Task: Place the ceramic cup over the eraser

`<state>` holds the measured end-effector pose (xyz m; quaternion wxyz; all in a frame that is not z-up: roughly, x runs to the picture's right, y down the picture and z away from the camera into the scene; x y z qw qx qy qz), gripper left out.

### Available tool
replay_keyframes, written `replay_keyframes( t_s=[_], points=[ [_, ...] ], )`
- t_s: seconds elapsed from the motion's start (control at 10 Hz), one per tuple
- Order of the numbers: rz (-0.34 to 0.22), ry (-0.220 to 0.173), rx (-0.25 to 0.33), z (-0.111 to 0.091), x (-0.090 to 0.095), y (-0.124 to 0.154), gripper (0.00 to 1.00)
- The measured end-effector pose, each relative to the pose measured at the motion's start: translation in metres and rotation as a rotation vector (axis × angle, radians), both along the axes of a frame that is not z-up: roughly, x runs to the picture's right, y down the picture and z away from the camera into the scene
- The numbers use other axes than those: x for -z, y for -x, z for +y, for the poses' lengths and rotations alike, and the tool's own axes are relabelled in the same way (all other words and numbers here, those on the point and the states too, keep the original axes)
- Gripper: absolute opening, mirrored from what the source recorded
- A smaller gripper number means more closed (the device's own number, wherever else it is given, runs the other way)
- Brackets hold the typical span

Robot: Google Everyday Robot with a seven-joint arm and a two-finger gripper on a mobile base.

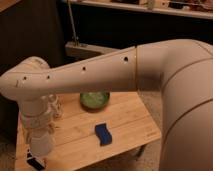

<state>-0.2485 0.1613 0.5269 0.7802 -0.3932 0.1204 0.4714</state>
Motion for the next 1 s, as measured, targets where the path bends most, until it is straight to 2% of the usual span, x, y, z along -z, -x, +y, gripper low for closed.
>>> replay_keyframes(
  t_s=[0.3,0.6,1.0],
  points=[
    [-0.022,-0.001,0.011,0.011,0.006,0.009,0.0],
    [-0.032,-0.032,-0.004,0.018,0.003,0.018,0.0],
    [-0.044,-0.041,-0.01,0.025,-0.002,0.029,0.0]
  ],
)
